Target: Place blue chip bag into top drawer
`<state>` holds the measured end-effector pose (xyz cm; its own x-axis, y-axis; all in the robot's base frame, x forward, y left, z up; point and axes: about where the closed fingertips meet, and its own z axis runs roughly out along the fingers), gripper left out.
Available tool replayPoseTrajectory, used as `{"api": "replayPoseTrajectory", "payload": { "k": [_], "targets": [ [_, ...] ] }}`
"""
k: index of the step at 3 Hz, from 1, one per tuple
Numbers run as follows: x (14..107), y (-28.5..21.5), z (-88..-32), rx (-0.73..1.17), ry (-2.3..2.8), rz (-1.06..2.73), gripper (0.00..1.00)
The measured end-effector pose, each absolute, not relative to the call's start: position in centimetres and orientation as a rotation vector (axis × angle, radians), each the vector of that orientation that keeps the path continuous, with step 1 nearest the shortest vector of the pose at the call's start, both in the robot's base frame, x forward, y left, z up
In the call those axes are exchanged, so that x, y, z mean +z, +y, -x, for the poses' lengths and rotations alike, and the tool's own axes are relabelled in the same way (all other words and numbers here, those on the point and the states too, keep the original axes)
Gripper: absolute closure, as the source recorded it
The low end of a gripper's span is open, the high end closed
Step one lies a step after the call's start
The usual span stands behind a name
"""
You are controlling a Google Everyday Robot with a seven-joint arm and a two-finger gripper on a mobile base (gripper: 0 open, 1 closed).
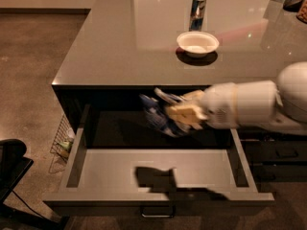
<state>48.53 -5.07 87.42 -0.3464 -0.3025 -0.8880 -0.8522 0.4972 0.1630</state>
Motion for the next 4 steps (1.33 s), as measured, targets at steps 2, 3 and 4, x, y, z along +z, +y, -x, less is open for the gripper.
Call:
{"api": "replayPoseTrajectory", "payload": {
  "k": [2,3,4],
  "targets": [
    [77.3,-12.2,-49.6,0.759,2.142,0.91,0.82],
    [77.2,-11.9,-49.5,0.763,2.142,0.914,0.51],
    [77.2,-11.8,-49.5,0.765,2.141,0.918,0.28]
  ]
}}
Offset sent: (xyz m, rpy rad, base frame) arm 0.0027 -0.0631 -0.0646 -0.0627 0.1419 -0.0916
